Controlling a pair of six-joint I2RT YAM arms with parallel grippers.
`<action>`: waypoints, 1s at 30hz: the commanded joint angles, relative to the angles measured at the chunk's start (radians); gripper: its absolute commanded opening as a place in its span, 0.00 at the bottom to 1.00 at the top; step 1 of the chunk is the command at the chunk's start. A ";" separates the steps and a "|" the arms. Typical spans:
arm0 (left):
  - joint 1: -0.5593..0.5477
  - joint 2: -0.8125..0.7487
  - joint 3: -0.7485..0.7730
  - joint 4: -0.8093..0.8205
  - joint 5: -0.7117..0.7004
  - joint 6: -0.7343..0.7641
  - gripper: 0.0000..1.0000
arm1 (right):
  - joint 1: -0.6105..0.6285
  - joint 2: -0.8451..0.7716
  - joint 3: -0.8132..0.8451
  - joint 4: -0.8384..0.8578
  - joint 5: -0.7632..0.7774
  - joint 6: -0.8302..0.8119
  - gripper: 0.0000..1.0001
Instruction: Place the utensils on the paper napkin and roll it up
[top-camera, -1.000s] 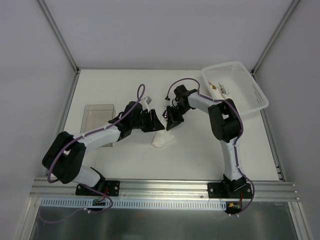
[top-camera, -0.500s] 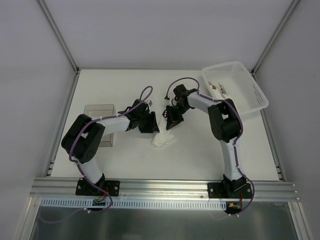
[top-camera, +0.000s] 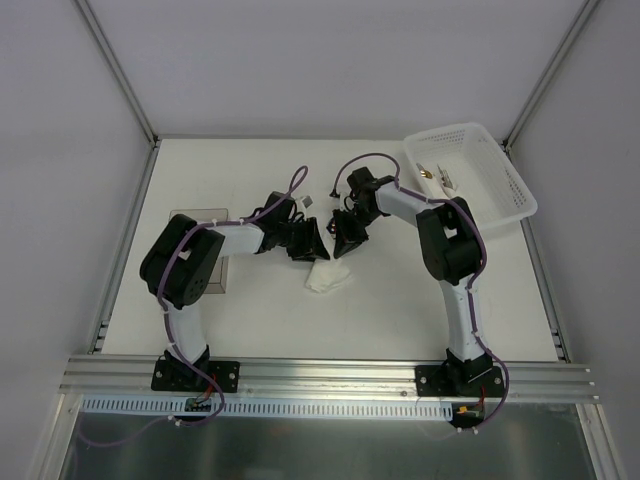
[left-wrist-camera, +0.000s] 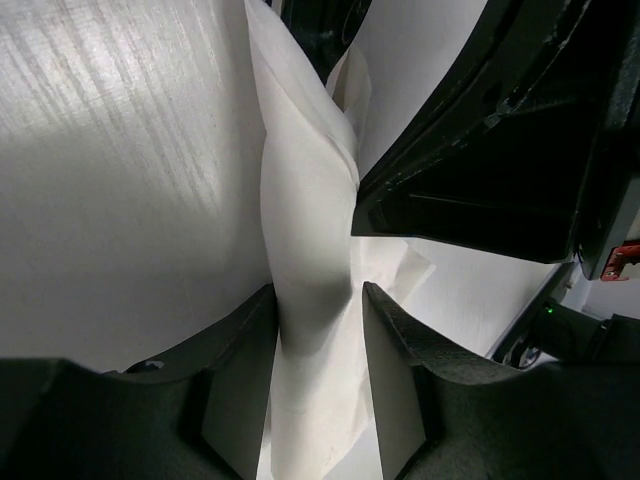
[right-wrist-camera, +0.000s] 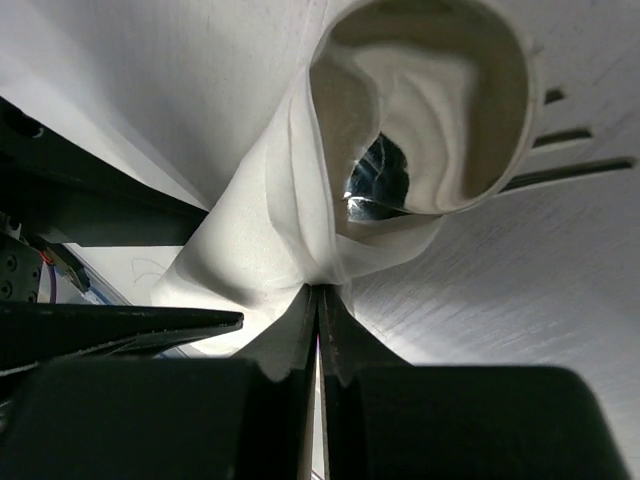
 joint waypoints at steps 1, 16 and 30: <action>0.004 0.068 0.007 0.033 0.034 -0.022 0.40 | 0.002 0.031 0.022 -0.010 0.080 -0.037 0.01; 0.004 0.130 0.056 -0.067 -0.040 -0.066 0.23 | 0.002 0.030 0.021 -0.013 0.083 -0.039 0.00; 0.012 0.091 -0.006 -0.006 -0.052 -0.069 0.00 | -0.057 -0.079 -0.008 0.045 0.005 -0.048 0.14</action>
